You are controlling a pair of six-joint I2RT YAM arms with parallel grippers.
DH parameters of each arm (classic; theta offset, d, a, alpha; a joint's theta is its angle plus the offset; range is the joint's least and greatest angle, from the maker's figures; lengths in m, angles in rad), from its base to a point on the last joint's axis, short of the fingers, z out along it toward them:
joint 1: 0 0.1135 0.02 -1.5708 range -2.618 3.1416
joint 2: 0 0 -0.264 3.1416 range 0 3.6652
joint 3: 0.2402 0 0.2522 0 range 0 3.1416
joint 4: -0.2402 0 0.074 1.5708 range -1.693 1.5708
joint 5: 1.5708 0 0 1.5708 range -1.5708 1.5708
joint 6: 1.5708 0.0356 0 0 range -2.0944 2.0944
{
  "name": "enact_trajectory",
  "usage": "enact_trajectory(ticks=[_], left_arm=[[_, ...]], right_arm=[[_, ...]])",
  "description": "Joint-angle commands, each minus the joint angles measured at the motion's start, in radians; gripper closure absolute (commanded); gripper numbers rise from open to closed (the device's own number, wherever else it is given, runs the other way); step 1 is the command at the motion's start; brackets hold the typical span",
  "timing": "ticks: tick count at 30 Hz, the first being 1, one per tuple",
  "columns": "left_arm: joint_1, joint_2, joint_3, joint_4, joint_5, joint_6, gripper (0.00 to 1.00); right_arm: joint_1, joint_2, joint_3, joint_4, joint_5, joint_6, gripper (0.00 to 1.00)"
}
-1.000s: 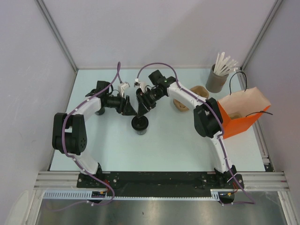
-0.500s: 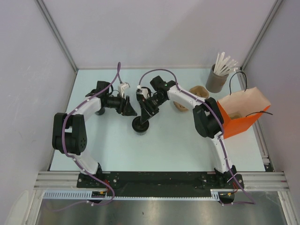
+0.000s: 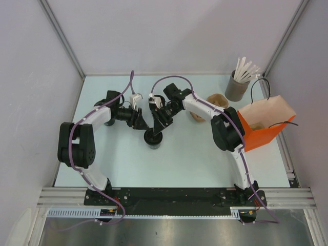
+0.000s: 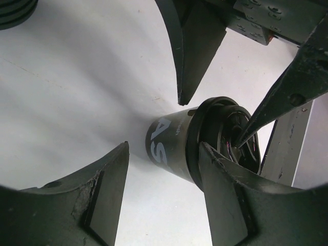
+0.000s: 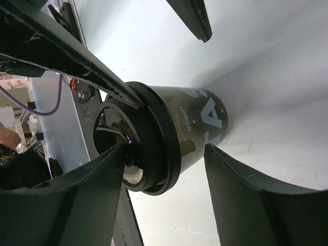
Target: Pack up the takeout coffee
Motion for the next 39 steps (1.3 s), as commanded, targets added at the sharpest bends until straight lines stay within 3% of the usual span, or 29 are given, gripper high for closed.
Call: enact_trajectory(ticks=[1, 23, 33, 39], left_arm=[[-0.006, 0.017, -0.013, -0.020, 0.010, 0.064, 0.38], [-0.009, 0.031, -0.108, 0.020, -0.135, 0.087, 0.43], [0.045, -0.067, 0.062, 0.014, 0.036, -0.022, 0.39], [0.080, -0.098, 0.016, -0.061, 0.085, 0.056, 0.39]], right_arm=[[-0.001, -0.006, 0.031, 0.006, 0.023, -0.009, 0.34], [-0.002, 0.020, 0.033, -0.028, 0.074, -0.046, 0.37], [0.004, 0.019, 0.019, -0.026, 0.086, -0.058, 0.37], [0.007, 0.016, 0.024, -0.020, 0.085, -0.057, 0.37]])
